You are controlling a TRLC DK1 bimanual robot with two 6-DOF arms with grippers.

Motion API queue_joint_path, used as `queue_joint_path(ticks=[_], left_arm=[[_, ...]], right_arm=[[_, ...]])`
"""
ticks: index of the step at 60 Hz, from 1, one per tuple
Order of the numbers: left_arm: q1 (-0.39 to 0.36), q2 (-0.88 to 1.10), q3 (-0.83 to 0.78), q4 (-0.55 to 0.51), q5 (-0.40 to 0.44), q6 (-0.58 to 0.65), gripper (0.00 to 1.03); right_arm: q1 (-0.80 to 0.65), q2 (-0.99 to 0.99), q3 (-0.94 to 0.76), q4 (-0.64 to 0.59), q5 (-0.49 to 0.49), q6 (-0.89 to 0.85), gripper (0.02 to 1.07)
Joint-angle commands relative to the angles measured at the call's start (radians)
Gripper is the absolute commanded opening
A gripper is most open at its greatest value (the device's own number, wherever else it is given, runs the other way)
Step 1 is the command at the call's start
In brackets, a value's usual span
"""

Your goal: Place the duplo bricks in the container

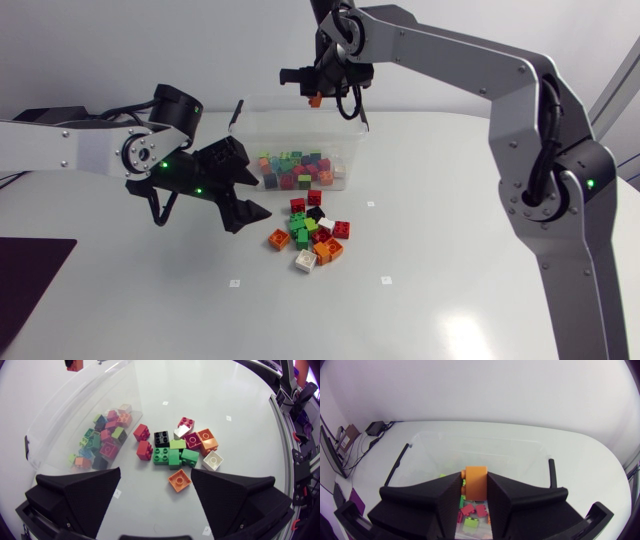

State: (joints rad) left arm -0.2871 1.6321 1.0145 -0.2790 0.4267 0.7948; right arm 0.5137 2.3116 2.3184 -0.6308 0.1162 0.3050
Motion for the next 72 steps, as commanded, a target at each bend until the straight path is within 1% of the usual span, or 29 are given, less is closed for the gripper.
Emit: queue_joint_path(ticks=[1, 3, 5, 7, 9, 14, 15, 17, 20, 25, 29, 30, 37, 43, 46, 52, 54, 63, 68, 72], left_arm=[[-0.015, 0.035, -0.034, -0.006, -0.006, 0.032, 0.98], [-0.015, 0.038, -0.037, -0.005, -0.008, 0.035, 0.98], [-0.015, 0.04, -0.037, -0.005, -0.009, 0.035, 0.98], [-0.015, 0.041, -0.037, -0.005, -0.011, 0.035, 0.98], [-0.015, 0.043, -0.037, -0.005, -0.013, 0.034, 0.98], [-0.023, 0.057, -0.04, -0.005, -0.025, 0.03, 0.98], [-0.026, 0.06, -0.044, -0.005, -0.028, 0.03, 0.98], [-0.034, 0.061, -0.05, -0.003, -0.039, 0.03, 0.98], [-0.04, 0.066, -0.053, 0.0, -0.048, 0.03, 0.98], [-0.064, 0.077, -0.059, 0.001, -0.092, 0.017, 0.97], [-0.087, 0.095, -0.054, 0.004, -0.135, -0.02, 0.96], [-0.1, 0.103, -0.054, 0.004, -0.158, -0.037, 0.96], [-0.135, 0.124, -0.045, 0.004, -0.226, -0.117, 0.96], [-0.144, 0.14, -0.022, 0.0, -0.244, -0.186, 0.96], [-0.15, 0.164, 0.007, -0.025, -0.263, -0.224, 0.96], [-0.152, 0.213, 0.061, -0.069, -0.267, -0.289, 0.95], [-0.152, 0.226, 0.075, -0.077, -0.27, -0.307, 0.94], [-0.158, 0.261, 0.116, -0.091, -0.282, -0.371, 0.93], [-0.173, 0.278, 0.134, -0.104, -0.29, -0.405, 0.92], [-0.178, 0.293, 0.153, -0.118, -0.295, -0.437, 0.9]], right_arm=[[-0.007, 0.054, 0.056, -0.027, -0.003, -0.014, 0.3], [-0.007, 0.06, 0.065, -0.029, -0.003, -0.014, 0.31], [-0.007, 0.066, 0.073, -0.033, -0.001, -0.014, 0.36], [-0.007, 0.077, 0.091, -0.05, -0.001, -0.014, 0.46], [-0.007, 0.094, 0.125, -0.079, -0.003, -0.014, 0.63], [-0.007, 0.112, 0.171, -0.13, -0.001, -0.012, 0.94], [-0.007, 0.112, 0.176, -0.138, -0.001, -0.01, 0.98], [-0.007, 0.109, 0.18, -0.147, -0.001, -0.01, 1.01], [-0.007, 0.094, 0.179, -0.159, -0.001, -0.01, 1.02], [-0.009, 0.048, 0.145, -0.173, -0.001, -0.009, 1.02], [-0.011, -0.001, 0.084, -0.167, 0.003, -0.004, 1.02], [-0.011, -0.018, 0.062, -0.161, 0.003, -0.003, 1.02], [-0.006, -0.112, -0.07, -0.116, 0.005, -0.003, 1.02], [0.002, -0.182, -0.165, -0.095, 0.01, -0.001, 1.02], [0.003, -0.225, -0.218, -0.083, 0.01, -0.001, 1.02], [0.011, -0.301, -0.32, -0.055, 0.01, -0.001, 1.02], [0.012, -0.322, -0.35, -0.05, 0.01, 0.0, 1.02], [0.02, -0.42, -0.502, -0.02, 0.014, -0.001, 1.02], [0.019, -0.469, -0.579, -0.006, 0.014, -0.006, 1.02], [0.014, -0.503, -0.631, 0.003, 0.014, -0.009, 1.02]])
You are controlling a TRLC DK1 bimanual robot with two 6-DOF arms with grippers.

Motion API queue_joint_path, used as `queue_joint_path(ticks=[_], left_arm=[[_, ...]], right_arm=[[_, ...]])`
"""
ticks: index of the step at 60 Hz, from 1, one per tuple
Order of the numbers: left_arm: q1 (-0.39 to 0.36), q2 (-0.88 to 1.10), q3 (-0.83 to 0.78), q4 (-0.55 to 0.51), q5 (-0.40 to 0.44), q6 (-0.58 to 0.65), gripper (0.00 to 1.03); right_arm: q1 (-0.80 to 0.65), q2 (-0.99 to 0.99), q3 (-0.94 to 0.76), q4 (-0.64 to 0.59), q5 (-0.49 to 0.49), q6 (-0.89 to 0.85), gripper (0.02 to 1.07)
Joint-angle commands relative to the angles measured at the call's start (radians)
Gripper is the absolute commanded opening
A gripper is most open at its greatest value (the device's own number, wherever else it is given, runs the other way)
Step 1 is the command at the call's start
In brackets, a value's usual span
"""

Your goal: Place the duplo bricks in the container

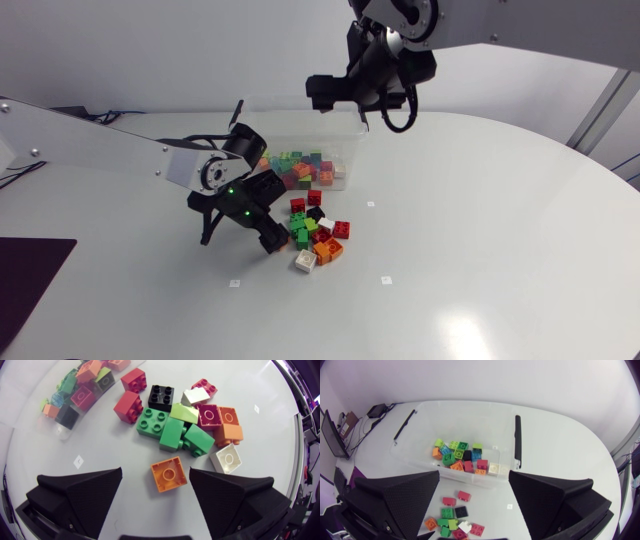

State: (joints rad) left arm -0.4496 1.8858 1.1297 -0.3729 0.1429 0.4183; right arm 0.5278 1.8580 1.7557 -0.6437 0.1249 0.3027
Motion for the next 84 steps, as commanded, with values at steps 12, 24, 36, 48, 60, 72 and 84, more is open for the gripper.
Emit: queue_joint_path(ticks=[12, 24, 36, 48, 60, 72, 84], left_arm=[[-0.037, 0.073, 0.068, -0.061, -0.054, -0.127, 0.85], [-0.049, 0.088, 0.071, -0.073, -0.074, -0.159, 0.7], [-0.047, 0.096, 0.071, -0.073, -0.074, -0.173, 0.28], [-0.035, 0.061, 0.047, -0.078, -0.077, -0.182, 0.09], [-0.034, -0.019, 0.01, -0.078, -0.086, -0.182, 0.09], [-0.024, -0.096, -0.002, -0.077, -0.114, -0.182, 0.09], [-0.006, -0.183, -0.011, -0.066, -0.114, -0.184, 0.09]], right_arm=[[-0.008, -0.135, -0.194, 0.015, 0.004, -0.033, 1.02], [-0.003, -0.187, -0.306, 0.016, -0.036, -0.062, 1.02], [0.001, -0.198, -0.423, 0.047, -0.073, -0.096, 1.02], [0.008, -0.134, -0.486, 0.084, -0.074, -0.07, 1.02], [0.018, -0.036, -0.452, 0.068, -0.073, -0.045, 1.02], [0.02, 0.036, -0.41, 0.047, -0.071, -0.033, 1.02], [0.057, 0.083, -0.355, 0.101, -0.087, -0.102, 1.01]])
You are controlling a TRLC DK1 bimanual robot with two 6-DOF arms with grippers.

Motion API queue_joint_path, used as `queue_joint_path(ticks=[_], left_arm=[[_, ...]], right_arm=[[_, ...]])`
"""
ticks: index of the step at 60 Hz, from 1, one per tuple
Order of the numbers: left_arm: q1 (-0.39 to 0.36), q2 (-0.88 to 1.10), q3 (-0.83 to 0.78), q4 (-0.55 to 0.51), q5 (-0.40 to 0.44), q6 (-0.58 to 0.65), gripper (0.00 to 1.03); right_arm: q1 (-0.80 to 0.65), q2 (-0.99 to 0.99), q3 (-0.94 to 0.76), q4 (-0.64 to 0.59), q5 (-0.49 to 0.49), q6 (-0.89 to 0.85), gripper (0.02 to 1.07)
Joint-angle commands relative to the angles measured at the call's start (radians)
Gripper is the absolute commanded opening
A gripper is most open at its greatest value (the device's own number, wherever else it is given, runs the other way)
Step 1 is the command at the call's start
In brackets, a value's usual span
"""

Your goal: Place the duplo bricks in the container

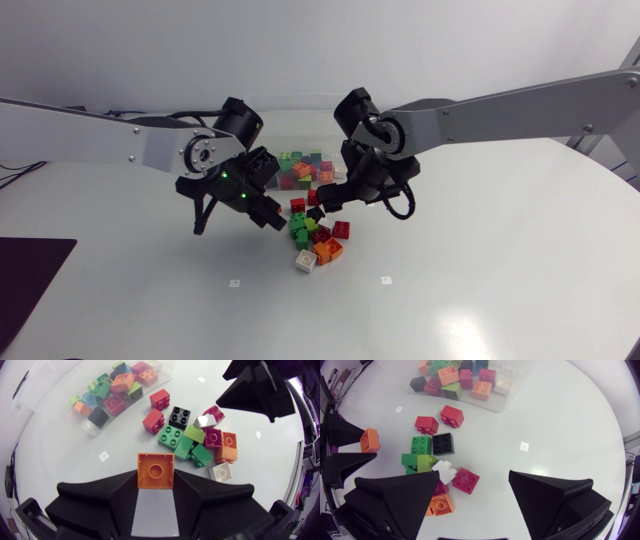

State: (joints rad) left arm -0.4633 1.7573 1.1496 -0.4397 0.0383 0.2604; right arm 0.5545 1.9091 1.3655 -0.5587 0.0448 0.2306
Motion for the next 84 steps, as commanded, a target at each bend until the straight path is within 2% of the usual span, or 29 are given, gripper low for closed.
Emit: queue_joint_path(ticks=[1, 22, 35, 40, 61, 69, 76, 84], left_arm=[[0.009, -0.067, -0.037, 0.007, -0.009, -0.026, 0.09], [0.011, -0.202, -0.085, 0.048, -0.005, 0.03, 0.09], [0.011, -0.269, -0.059, 0.071, 0.0, 0.065, 0.09], [0.012, -0.288, -0.039, 0.071, 0.002, 0.065, 0.09], [0.012, -0.326, -0.013, 0.081, 0.002, 0.056, 0.09], [0.017, -0.346, -0.007, 0.096, 0.002, 0.056, 0.09], [0.023, -0.354, 0.012, 0.101, 0.002, 0.053, 0.09], [0.02, -0.363, 0.029, 0.102, 0.002, 0.048, 0.09]], right_arm=[[0.035, 0.038, 0.04, 0.022, -0.008, -0.05, 1.0], [0.013, 0.16, 0.118, 0.094, -0.066, -0.344, 0.99], [0.002, 0.209, 0.142, 0.132, -0.086, -0.498, 0.97], [-0.008, 0.223, 0.152, 0.158, -0.118, -0.54, 0.96], [-0.036, 0.323, 0.25, 0.189, -0.135, -0.599, 0.92], [-0.039, 0.34, 0.257, 0.212, -0.154, -0.614, 0.78], [-0.038, 0.349, 0.259, 0.223, -0.158, -0.623, 0.75], [-0.034, 0.349, 0.253, 0.24, -0.174, -0.625, 0.56]])
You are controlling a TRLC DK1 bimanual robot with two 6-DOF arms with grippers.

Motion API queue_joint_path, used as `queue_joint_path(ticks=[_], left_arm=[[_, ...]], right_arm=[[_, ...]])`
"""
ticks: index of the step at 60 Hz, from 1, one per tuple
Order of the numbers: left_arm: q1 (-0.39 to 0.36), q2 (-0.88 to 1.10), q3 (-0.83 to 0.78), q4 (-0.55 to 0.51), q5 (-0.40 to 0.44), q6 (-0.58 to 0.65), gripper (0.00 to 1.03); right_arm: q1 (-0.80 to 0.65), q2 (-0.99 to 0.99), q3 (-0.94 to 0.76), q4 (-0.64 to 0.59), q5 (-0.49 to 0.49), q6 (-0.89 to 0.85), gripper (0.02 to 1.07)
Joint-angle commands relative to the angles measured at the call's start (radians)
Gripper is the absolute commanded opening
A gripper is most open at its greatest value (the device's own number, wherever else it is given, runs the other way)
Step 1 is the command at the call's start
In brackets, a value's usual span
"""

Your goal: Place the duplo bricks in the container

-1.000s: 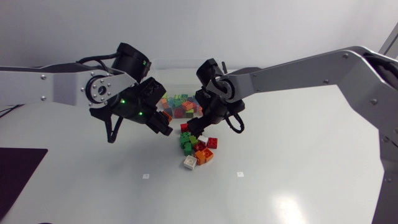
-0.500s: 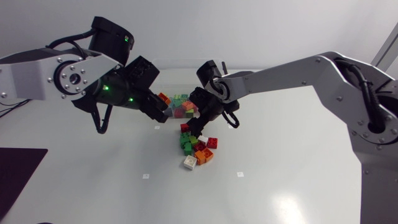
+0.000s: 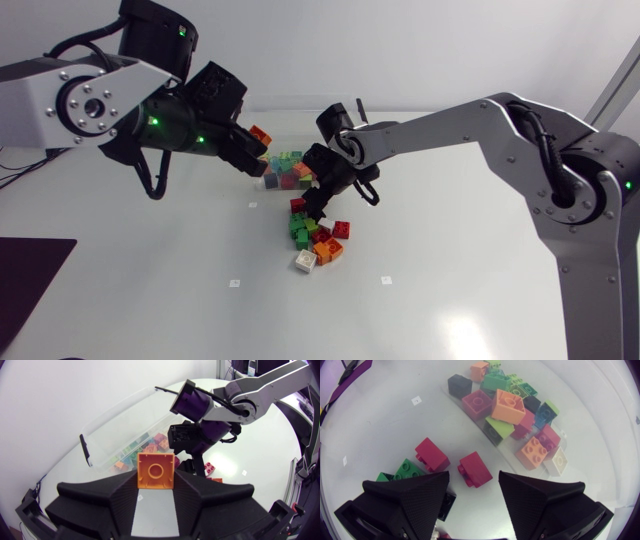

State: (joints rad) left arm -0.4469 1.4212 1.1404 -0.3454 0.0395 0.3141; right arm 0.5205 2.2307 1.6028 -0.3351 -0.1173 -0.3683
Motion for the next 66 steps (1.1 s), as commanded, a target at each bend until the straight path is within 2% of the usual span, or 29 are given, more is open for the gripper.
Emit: queue_joint_path(ticks=[1, 10, 16, 37, 66], left_arm=[[0.002, -0.028, 0.039, 0.008, 0.0, -0.006, 0.09], [0.001, -0.038, 0.047, 0.011, 0.0, -0.007, 0.09], [0.004, -0.041, 0.056, 0.011, 0.0, -0.006, 0.09], [0.01, 0.002, 0.147, 0.032, 0.007, -0.015, 0.09], [0.028, 0.209, 0.228, 0.125, 0.034, -0.041, 0.1]], right_arm=[[-0.001, 0.027, 0.016, 0.016, -0.013, -0.024, 0.54], [0.007, 0.033, 0.023, 0.008, -0.015, -0.024, 0.46], [0.015, 0.038, 0.019, 0.005, -0.01, -0.024, 0.31], [0.012, -0.102, -0.152, 0.059, 0.004, -0.008, 0.3], [-0.013, -0.526, -0.4, 0.061, 0.002, 0.029, 0.3]])
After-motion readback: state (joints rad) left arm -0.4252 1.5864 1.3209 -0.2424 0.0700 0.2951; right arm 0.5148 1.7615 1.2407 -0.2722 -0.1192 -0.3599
